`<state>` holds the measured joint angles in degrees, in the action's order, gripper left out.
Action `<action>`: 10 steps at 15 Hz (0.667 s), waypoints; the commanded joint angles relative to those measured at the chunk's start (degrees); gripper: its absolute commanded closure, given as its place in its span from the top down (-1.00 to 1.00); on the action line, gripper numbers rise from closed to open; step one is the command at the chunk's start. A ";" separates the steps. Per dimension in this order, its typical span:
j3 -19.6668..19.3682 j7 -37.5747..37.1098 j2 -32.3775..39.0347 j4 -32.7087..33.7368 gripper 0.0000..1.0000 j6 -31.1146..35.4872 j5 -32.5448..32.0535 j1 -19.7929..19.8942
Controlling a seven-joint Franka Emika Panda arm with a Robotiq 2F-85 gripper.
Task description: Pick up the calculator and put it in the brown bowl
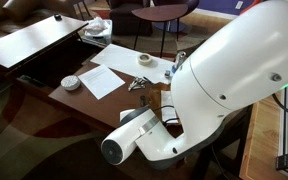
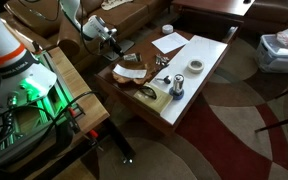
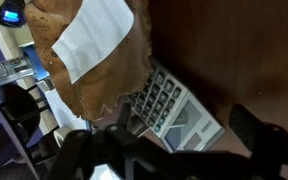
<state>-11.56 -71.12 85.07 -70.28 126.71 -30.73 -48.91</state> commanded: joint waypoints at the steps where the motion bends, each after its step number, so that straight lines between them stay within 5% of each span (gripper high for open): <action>1: 4.24 5.28 -0.03 1.06 1.00 0.55 3.59 3.18; 8: 0.02 -0.59 -0.06 -0.37 1.00 9.08 1.49 0.54; 10: 0.46 1.55 -0.06 0.67 1.00 7.08 2.86 0.78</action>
<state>-10.67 -69.93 85.01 -69.65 133.77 -28.62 -47.76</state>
